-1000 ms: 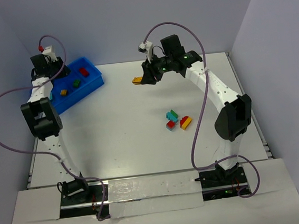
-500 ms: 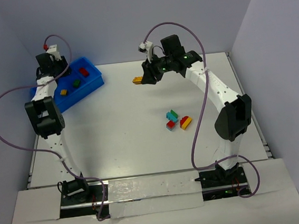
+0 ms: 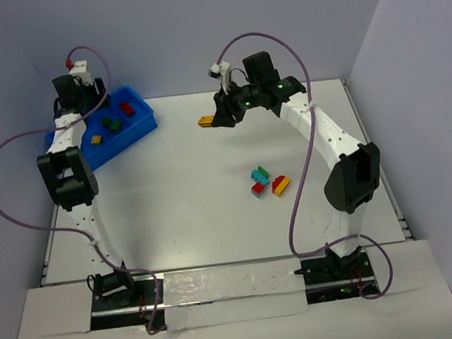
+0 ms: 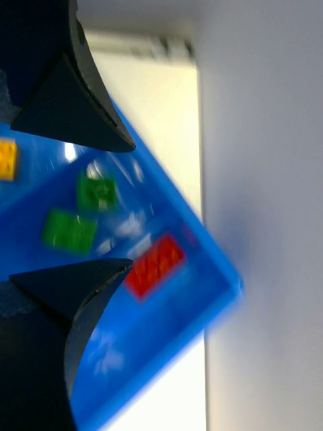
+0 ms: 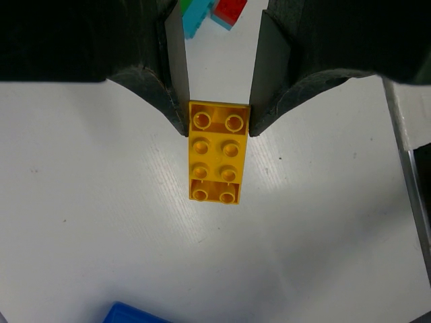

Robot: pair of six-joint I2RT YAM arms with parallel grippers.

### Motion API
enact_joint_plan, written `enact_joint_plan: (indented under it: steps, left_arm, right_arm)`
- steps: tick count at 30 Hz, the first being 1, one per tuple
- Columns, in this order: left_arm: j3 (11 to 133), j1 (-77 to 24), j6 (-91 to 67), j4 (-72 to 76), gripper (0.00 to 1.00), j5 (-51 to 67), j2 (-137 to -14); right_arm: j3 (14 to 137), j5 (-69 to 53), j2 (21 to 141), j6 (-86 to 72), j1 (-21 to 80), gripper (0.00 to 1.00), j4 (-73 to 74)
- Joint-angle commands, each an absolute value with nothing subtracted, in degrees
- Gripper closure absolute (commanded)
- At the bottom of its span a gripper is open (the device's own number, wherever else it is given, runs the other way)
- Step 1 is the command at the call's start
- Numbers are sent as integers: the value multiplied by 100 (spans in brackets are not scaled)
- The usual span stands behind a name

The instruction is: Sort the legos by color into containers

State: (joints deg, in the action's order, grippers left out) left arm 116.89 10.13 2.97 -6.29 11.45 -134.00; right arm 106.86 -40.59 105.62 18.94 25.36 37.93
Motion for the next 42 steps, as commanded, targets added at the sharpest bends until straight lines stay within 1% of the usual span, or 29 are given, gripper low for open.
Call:
enact_joint_plan:
  steps: [1,2,4,6,8,9,10,12,15,19,21,25,32,37,42]
  left_arm:
    - [11358,1260,-404,-124,28,3735,-12221]
    - [11303,1271,-517,-143,28,4487,-12123]
    - [11199,1220,-933,-184,29,5529,-11817]
    - [10658,1128,-1712,284,30,6538,-11506]
    - [9887,901,-2405,912,30,6805,-10912]
    - [9695,824,-2542,922,31,6858,-10805]
    - [9667,761,-2601,565,31,6917,-10677]
    - [9602,582,-2623,367,32,6936,-10612]
    - [9332,195,-3195,18,32,7035,-10374]
    - [9154,-71,-3876,-157,31,7207,-10371]
    - [8880,-178,-4339,350,30,7373,-10310]
    - [8547,-231,-5191,1146,28,7668,-10241]
    - [7806,-281,-7399,3774,23,7960,-10084]
    - [7638,-281,-8106,4473,20,7913,-10043]
    - [7690,-281,-8481,4860,19,7813,-10125]
  right_arm:
    - [10678,-4597,10382,1737,2584,100,3130]
    - [10544,-4746,10328,1680,2584,100,2945]
    - [10350,-5016,10270,1441,2590,100,2558]
    - [10287,-5077,10254,1200,2584,100,2294]
    - [10030,-4894,10148,960,2605,100,1625]
    - [9900,-4735,10083,970,2655,100,1416]
    - [9764,-4481,9931,1042,2690,100,1208]
    - [9546,-4382,9873,1264,2745,100,901]
    - [9216,-3848,9689,1538,2888,100,158]
    - [8952,-3419,9567,1744,3046,100,-650]
    - [8773,-3250,9528,1793,3146,100,-1148]
    - [8679,-3163,9518,2008,3319,100,-1384]
    - [8640,-3150,9531,2001,3453,100,-1321]
    - [8546,-3126,9460,2045,3498,100,-1301]
    - [8447,-3179,9404,2174,3533,100,-1266]
